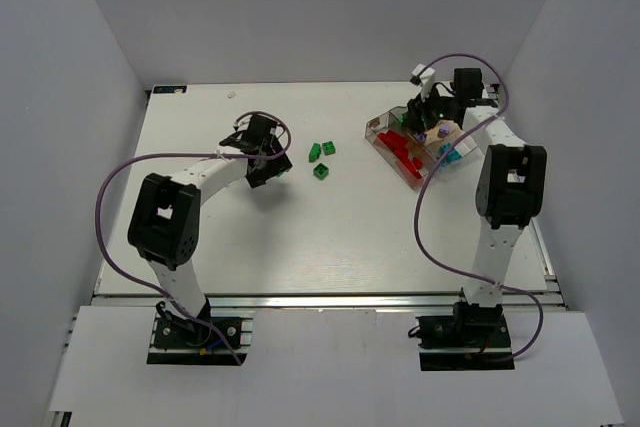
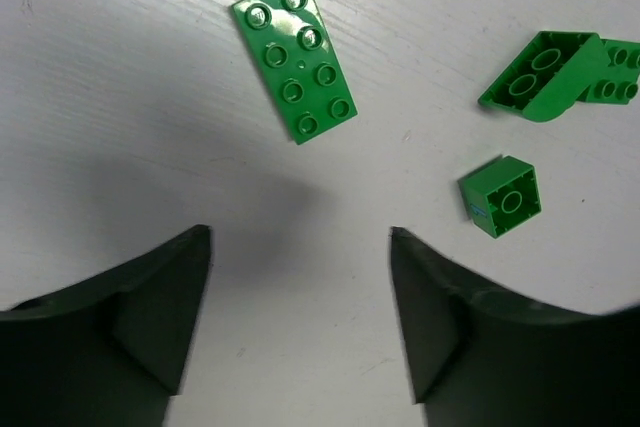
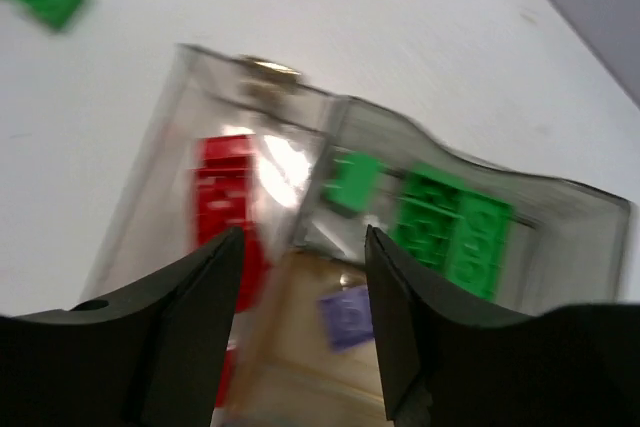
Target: Sort the legos into containers by color
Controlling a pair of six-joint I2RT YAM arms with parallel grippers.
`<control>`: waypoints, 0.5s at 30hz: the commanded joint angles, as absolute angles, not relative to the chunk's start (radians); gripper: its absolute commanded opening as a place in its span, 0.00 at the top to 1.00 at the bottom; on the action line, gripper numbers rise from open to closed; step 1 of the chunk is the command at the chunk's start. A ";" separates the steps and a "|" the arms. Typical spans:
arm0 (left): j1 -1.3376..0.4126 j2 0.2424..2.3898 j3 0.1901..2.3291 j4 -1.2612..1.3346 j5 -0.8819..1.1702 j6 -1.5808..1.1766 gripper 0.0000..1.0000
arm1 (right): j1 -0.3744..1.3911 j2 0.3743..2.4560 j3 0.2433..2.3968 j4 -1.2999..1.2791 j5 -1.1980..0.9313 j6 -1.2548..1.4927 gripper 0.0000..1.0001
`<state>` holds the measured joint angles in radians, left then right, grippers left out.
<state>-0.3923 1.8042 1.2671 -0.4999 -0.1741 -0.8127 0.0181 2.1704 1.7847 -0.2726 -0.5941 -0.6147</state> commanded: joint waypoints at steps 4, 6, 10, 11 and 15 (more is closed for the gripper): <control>-0.383 1.692 1.188 -0.449 -0.114 -0.798 0.52 | 0.146 1.881 1.487 -0.305 -1.005 -0.912 0.48; -0.383 1.683 1.175 -0.454 -0.103 -0.798 0.80 | 0.234 1.885 1.453 -0.354 -0.983 -0.977 0.45; -0.383 1.661 1.164 -0.471 -0.072 -0.773 0.71 | 0.359 1.914 1.413 -0.306 -0.771 -0.864 0.35; -0.383 1.655 1.158 -0.474 -0.065 -0.761 0.52 | 0.397 1.919 1.407 -0.286 -0.720 -0.786 0.30; -0.383 1.600 1.126 -0.472 -0.031 -0.718 0.23 | 0.477 1.974 1.420 -0.236 -0.531 -0.614 0.27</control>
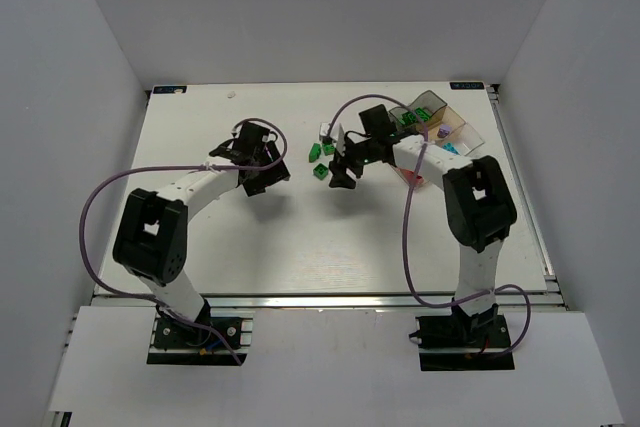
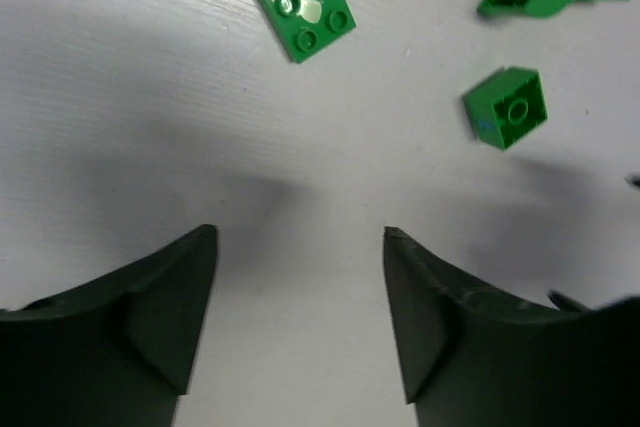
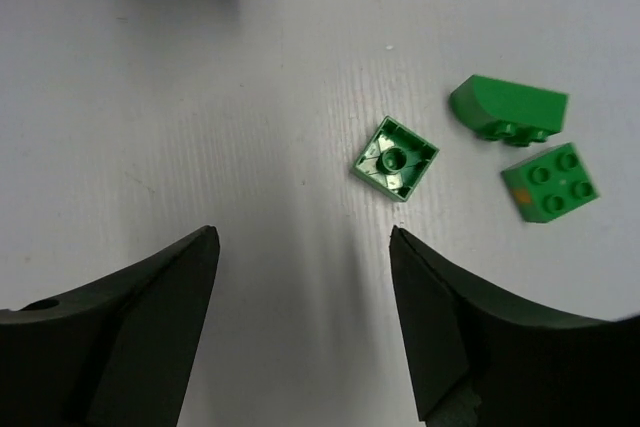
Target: Sort the legos into containers by color
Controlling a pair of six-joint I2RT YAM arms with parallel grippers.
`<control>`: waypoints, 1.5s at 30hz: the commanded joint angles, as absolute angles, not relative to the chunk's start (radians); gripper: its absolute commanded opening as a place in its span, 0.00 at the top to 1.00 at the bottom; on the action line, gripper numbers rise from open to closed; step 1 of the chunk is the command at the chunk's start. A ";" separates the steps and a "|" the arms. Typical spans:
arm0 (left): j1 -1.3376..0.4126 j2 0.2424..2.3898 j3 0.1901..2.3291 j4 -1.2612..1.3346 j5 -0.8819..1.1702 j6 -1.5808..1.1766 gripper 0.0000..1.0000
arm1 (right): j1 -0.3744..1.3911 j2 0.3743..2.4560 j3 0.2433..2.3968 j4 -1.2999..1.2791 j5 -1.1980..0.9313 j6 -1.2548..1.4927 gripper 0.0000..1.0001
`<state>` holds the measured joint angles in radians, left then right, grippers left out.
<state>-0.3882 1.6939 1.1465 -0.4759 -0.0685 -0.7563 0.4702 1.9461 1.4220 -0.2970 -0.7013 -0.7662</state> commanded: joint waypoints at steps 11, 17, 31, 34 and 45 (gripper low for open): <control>-0.383 1.367 1.011 -0.522 -0.075 -0.715 0.16 | 0.563 2.108 1.557 -0.245 -0.342 -0.410 0.11; -0.383 1.267 0.950 -0.540 -0.098 -0.742 0.16 | 0.592 2.157 1.595 -0.218 -0.318 -0.361 0.12; -0.383 1.261 0.933 -0.538 -0.104 -0.765 0.15 | 0.598 2.143 1.534 -0.078 -0.305 -0.368 0.69; -0.383 1.266 0.925 -0.525 -0.100 -0.767 0.16 | 0.589 2.111 1.520 -0.063 -0.327 -0.377 0.92; -0.383 1.376 0.928 -0.417 -0.048 -0.755 0.15 | 0.333 1.862 1.505 -0.090 -0.359 -0.261 1.00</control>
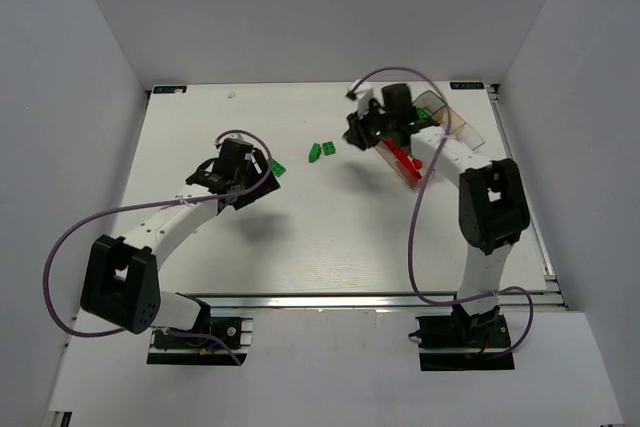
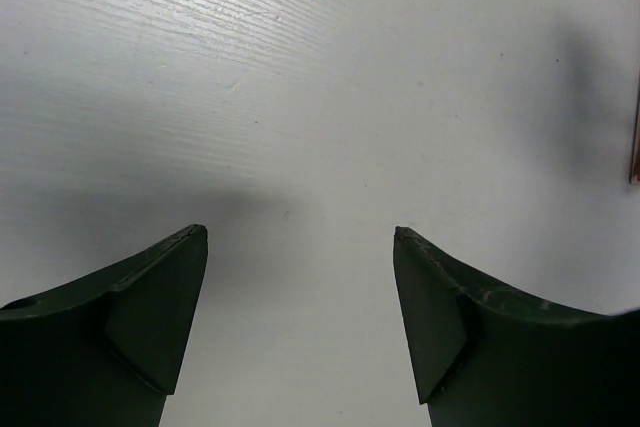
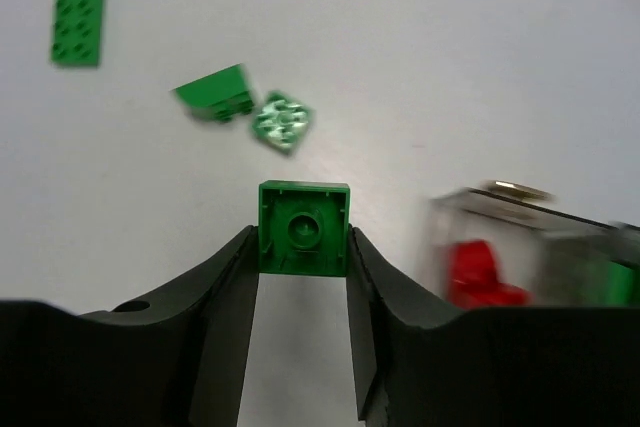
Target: Sort the legos into containers by color
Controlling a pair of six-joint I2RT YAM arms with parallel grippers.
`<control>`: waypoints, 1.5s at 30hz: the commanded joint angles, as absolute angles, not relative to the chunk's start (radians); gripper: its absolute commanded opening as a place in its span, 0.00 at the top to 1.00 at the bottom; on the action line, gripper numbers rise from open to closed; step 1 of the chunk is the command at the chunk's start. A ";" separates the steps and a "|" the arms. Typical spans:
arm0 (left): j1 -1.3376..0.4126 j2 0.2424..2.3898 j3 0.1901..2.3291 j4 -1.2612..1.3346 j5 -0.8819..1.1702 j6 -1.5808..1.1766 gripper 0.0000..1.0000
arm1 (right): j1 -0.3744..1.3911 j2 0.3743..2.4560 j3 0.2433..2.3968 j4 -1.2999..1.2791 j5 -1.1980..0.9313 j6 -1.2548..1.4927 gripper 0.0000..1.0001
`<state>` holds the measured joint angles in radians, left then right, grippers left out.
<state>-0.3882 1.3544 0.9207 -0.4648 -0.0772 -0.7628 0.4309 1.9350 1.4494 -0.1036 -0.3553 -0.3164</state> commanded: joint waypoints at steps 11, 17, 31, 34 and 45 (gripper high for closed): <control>-0.383 1.492 1.006 -0.402 -0.025 -0.741 0.15 | 0.123 2.051 1.683 -0.123 -0.183 -0.212 1.00; -0.383 1.526 1.031 -0.408 -0.017 -0.742 0.15 | 0.087 2.189 1.828 -0.106 -0.137 -0.273 1.00; -0.338 1.770 1.244 -0.489 -0.092 -0.781 0.12 | 0.046 2.181 1.867 -0.107 -0.242 -0.258 0.34; -0.312 1.830 1.311 -0.529 -0.106 -0.799 0.12 | 0.035 2.152 1.861 -0.103 -0.261 -0.241 0.25; -0.268 2.042 1.531 -0.638 -0.150 -0.888 0.18 | 0.020 1.968 1.669 -0.025 -0.385 -0.189 0.22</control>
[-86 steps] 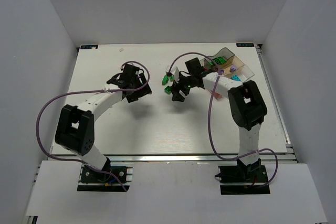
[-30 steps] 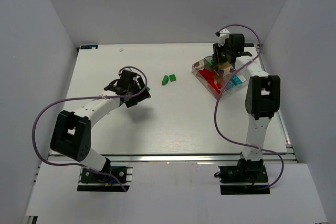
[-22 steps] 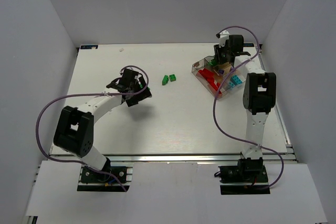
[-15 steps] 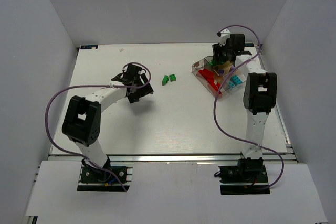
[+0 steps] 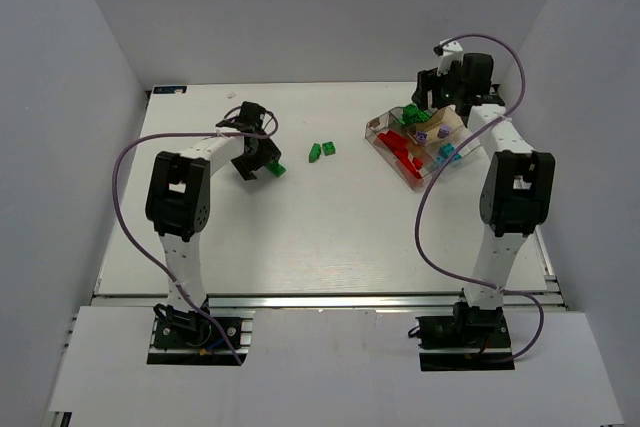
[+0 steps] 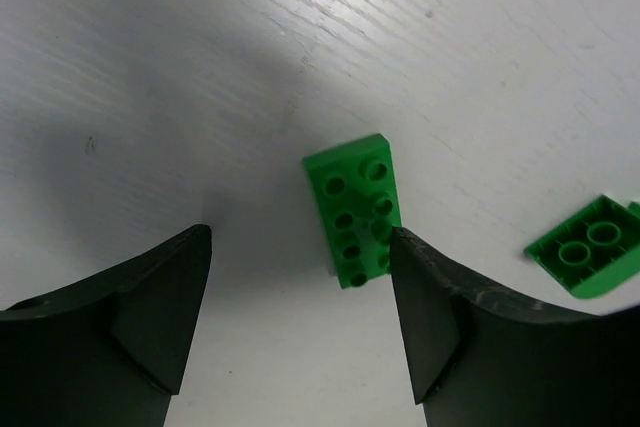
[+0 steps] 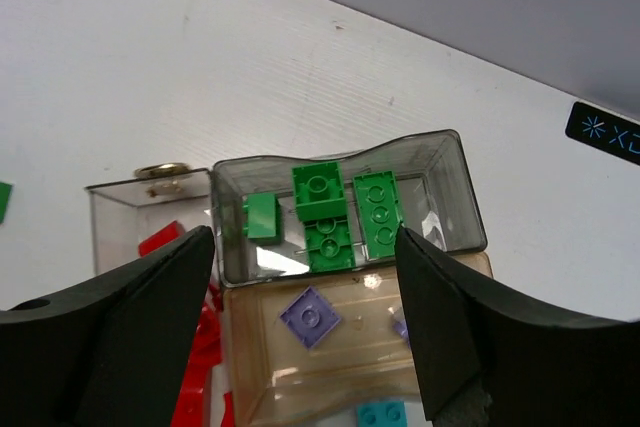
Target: Sort the legos into containers by color
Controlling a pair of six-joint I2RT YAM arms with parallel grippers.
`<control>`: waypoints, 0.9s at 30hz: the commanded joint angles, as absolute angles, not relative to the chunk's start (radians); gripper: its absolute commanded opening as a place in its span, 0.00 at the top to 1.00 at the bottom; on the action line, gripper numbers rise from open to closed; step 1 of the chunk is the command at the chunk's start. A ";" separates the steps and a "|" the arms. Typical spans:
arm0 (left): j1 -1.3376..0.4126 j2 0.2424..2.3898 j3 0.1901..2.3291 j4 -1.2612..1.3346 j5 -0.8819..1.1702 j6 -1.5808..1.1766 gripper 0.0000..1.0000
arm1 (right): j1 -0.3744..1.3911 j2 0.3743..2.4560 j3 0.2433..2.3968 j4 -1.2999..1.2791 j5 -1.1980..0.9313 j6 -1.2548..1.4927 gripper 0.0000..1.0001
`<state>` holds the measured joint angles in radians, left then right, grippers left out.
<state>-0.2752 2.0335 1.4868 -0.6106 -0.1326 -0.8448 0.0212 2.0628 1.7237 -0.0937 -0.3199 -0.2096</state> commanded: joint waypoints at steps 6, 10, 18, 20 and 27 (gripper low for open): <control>-0.268 2.132 1.675 -0.707 -0.149 -0.914 0.22 | 0.020 1.896 1.557 -0.012 -0.414 -0.186 0.21; -0.268 2.172 1.732 -0.776 -0.158 -0.913 0.24 | 0.020 1.865 1.506 0.040 -0.425 -0.163 0.20; -0.290 2.246 1.773 -0.905 -0.158 -0.867 0.33 | 0.017 1.815 1.419 0.101 -0.446 -0.098 0.19; -0.301 2.284 1.792 -0.954 -0.158 -0.842 0.34 | 0.020 1.803 1.401 0.123 -0.454 -0.084 0.19; -0.321 2.342 1.819 -1.038 -0.245 -0.808 0.35 | 0.020 1.750 1.332 0.175 -0.477 -0.061 0.19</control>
<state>-0.3080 2.2700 1.8511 -0.9249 -0.2039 -0.8352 0.0216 1.8126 1.3540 0.0902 -0.4477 -0.0826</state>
